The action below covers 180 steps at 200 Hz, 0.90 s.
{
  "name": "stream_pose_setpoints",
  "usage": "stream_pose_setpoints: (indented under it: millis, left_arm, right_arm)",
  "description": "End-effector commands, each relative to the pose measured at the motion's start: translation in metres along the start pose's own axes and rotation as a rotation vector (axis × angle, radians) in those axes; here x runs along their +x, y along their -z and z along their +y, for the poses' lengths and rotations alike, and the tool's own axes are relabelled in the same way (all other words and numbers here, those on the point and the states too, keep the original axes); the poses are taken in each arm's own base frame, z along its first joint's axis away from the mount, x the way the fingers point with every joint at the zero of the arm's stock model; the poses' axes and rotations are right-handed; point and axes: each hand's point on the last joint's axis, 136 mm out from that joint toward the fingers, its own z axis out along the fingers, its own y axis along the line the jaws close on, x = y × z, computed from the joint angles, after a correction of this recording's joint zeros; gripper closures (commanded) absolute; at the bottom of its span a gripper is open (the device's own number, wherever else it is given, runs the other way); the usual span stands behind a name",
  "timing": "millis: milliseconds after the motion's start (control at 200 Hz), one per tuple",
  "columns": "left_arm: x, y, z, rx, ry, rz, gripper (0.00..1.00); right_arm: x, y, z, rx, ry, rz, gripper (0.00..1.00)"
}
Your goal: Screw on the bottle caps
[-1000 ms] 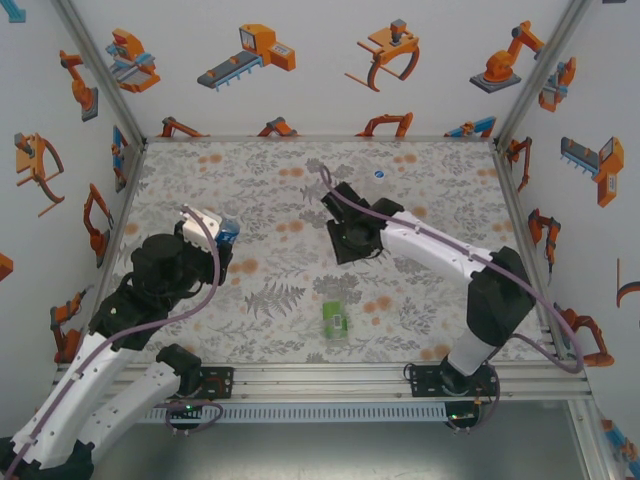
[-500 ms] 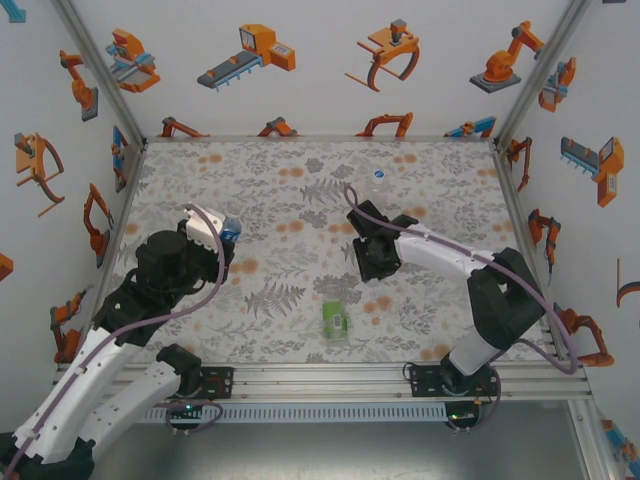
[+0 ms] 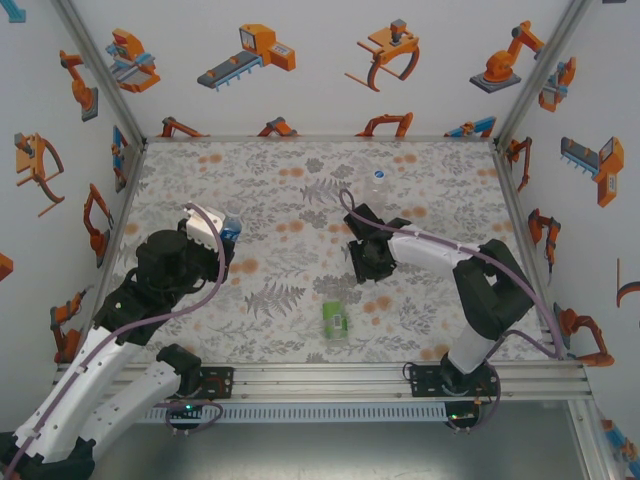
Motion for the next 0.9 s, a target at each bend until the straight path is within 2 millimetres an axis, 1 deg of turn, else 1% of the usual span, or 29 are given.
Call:
stream_pose_setpoints:
  millis: [0,315,586,896]
  left_arm:
    - [-0.007,0.0,0.001,0.002,-0.008,-0.029,0.9]
    - [-0.007,0.0,0.002,-0.002,-0.007,-0.03,0.9]
    - [-0.007,0.0,0.002,-0.001,-0.007,-0.028,0.9]
    - [-0.006,-0.001,0.001,0.001,-0.008,-0.024,0.89]
  right_arm:
    - [0.001,-0.001,-0.002,0.002,-0.003,0.005,0.57]
    - [-0.004,0.017,0.0,-0.02,-0.018,-0.024,0.57]
    - [-0.004,0.015,0.004,-0.037,-0.023,-0.018,0.58]
    - [0.001,0.009,0.001,-0.024,-0.024,0.001,0.58]
